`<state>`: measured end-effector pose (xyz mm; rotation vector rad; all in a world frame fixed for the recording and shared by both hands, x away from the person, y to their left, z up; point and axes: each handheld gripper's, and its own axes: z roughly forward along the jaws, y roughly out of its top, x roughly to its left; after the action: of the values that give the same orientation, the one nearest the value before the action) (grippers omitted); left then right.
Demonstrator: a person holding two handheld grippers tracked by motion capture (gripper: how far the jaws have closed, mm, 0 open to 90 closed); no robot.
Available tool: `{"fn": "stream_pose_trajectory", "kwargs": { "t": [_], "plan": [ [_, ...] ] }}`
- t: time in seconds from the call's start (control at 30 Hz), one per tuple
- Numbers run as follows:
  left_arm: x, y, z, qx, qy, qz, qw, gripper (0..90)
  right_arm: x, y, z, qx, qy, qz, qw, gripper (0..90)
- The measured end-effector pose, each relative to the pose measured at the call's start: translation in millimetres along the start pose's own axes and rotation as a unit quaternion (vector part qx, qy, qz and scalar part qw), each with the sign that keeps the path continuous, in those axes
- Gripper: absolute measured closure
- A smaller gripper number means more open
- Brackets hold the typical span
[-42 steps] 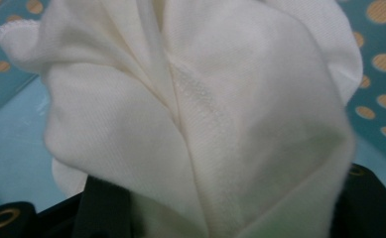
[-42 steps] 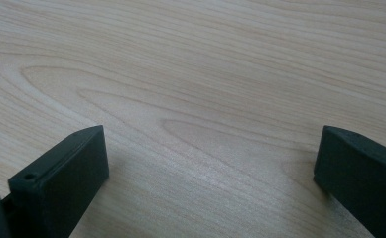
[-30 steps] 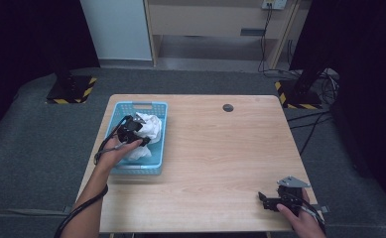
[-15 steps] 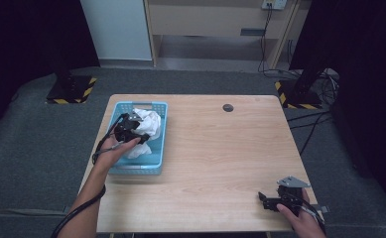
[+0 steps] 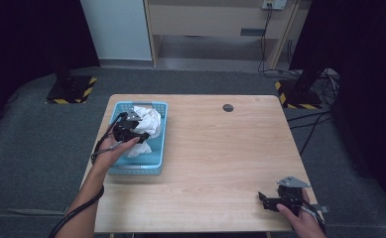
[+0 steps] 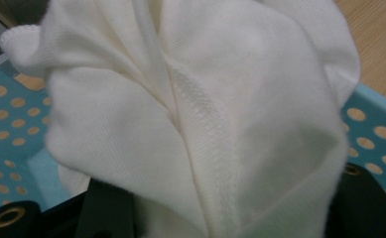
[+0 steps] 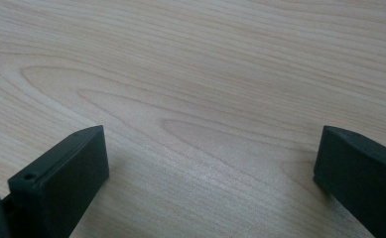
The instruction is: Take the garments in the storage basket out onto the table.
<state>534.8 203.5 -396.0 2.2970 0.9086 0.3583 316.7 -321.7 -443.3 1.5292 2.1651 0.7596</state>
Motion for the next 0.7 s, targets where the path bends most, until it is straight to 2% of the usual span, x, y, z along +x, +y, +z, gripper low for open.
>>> {"fn": "stream_pose_trajectory", "kwargs": {
  "t": [0.33,0.7],
  "plan": [
    [-4.4,8.1,-15.1,-0.022,0.006,0.011,0.9997,45.1,0.0,0.0,0.0,0.0,0.0,0.0,1.0,0.5],
    [-5.1,14.5,-25.1,-0.03,0.01,0.02,0.9993,45.2,0.0,0.0,0.0,0.0,0.0,0.0,1.0,0.5]
  ]
}}
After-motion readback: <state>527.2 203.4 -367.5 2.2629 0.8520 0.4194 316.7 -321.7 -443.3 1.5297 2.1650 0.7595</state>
